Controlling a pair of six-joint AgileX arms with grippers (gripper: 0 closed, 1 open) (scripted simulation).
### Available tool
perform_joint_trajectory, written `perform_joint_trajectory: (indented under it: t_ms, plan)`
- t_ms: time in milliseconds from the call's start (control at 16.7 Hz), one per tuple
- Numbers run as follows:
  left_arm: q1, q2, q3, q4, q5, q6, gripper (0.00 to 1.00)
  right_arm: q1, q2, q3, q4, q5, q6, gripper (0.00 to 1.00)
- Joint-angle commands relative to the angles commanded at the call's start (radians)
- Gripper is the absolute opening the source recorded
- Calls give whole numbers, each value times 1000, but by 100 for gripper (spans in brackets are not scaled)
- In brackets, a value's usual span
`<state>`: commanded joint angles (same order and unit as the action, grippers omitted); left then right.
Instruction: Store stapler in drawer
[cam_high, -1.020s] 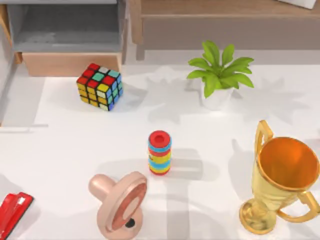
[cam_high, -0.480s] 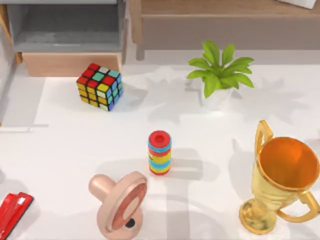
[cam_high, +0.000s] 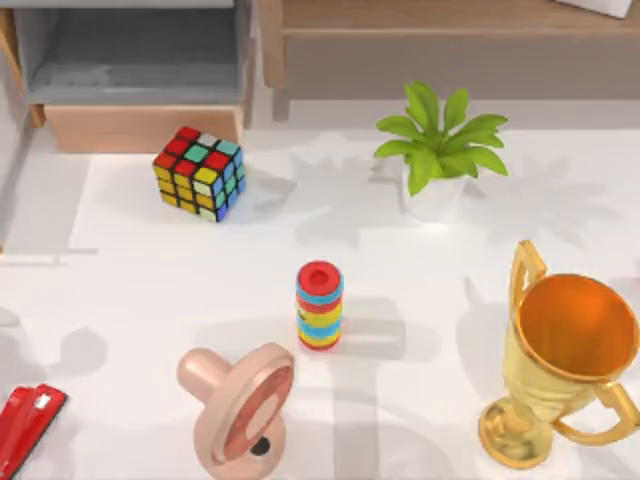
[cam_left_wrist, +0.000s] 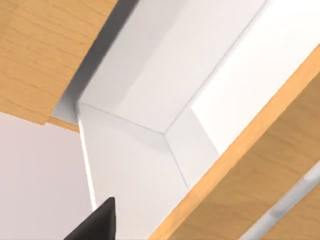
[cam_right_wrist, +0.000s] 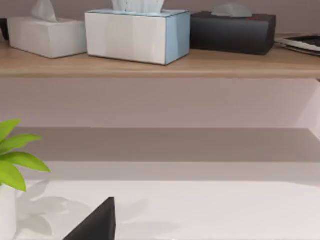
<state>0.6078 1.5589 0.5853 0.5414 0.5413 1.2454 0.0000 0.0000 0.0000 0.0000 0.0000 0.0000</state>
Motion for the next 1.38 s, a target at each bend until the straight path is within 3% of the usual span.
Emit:
perform_joint_trajectory:
  t_ms: [480,780,1080,1380]
  plan:
    - [-281,-221,142,-921,-281,-460,100,0,0,0,0,0,0,100]
    - [-507,-231,207,-1363,-443,-737,100,0,0,0,0,0,0,100]
    - [-649,-211,238,-1575,-538,-903,100,0,0,0,0,0,0,100]
    - [-658,-209,240,-1587,-544,-913,100,0,0,0,0,0,0,100]
